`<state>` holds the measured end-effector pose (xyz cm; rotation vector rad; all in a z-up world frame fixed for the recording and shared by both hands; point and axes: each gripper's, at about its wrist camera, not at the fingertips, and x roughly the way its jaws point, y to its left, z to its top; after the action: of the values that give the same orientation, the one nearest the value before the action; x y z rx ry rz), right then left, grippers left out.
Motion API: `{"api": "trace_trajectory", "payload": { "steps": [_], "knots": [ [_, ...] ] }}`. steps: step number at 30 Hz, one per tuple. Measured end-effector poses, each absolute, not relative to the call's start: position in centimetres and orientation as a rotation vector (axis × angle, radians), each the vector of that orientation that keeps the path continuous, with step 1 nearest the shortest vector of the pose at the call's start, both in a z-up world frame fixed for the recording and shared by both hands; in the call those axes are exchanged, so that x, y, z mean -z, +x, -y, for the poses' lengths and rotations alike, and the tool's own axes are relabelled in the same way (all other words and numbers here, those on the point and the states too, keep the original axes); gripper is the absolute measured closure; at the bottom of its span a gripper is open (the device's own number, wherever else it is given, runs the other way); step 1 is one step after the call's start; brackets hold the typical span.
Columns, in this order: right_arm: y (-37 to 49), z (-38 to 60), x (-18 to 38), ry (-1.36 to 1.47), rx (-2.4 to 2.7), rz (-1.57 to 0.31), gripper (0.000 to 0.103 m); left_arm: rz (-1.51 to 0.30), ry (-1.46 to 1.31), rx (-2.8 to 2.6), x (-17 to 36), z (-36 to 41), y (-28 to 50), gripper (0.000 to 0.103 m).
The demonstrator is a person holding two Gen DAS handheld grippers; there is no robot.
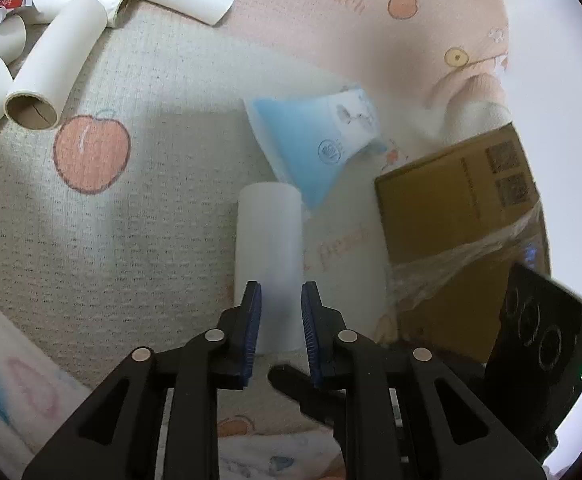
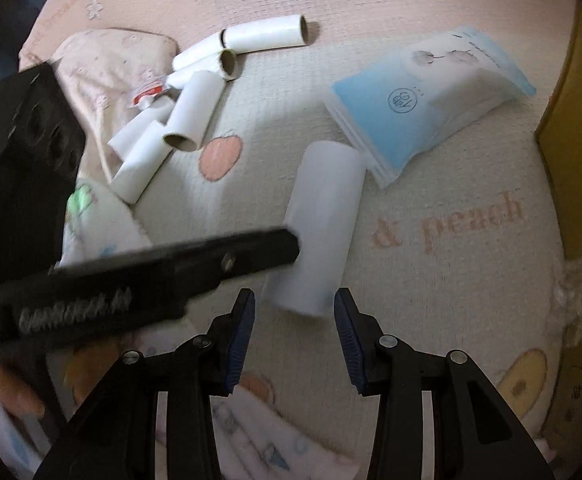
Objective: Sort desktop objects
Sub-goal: 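Close the right tool on a standing white tube while the left tool also grips it, then lift the white tube with both tools and carry it toward the cardboard box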
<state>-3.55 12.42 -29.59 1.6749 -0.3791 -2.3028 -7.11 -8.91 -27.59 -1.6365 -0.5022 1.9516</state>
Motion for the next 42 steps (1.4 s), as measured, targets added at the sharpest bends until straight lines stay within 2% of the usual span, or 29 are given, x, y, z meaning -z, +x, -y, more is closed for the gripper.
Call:
{"api": "trace_trajectory", "payload": {
  "steps": [4,8,17,21,34,42],
  "knots": [
    [-3.2,-12.3,28.9,1.655,2.316,0.363,0.064,0.61,-1.622,-1.934,27.8,10.0,-7.7,0.081],
    [-4.0,-12.5,28.8,1.65,2.33,0.385,0.064,0.733,-1.65,-1.899,28.7,11.1,-8.8,0.068],
    [-6.4,-15.2,30.6,1.688,2.296,0.681,0.064,0.808,-1.707,-1.814,30.5,10.2,-10.1,0.067],
    [-7.2,-15.5,31.3,1.698,2.275,0.738,0.064,0.803,-1.715,-1.801,30.9,9.7,-10.4,0.067],
    [-6.9,-14.5,31.7,1.697,2.301,0.645,0.064,0.864,-1.726,-1.753,31.1,9.8,-9.9,0.067],
    [-5.7,-14.6,27.9,1.559,2.389,0.576,0.064,0.729,-1.565,-1.853,25.2,8.7,-9.1,0.067]
  ]
}}
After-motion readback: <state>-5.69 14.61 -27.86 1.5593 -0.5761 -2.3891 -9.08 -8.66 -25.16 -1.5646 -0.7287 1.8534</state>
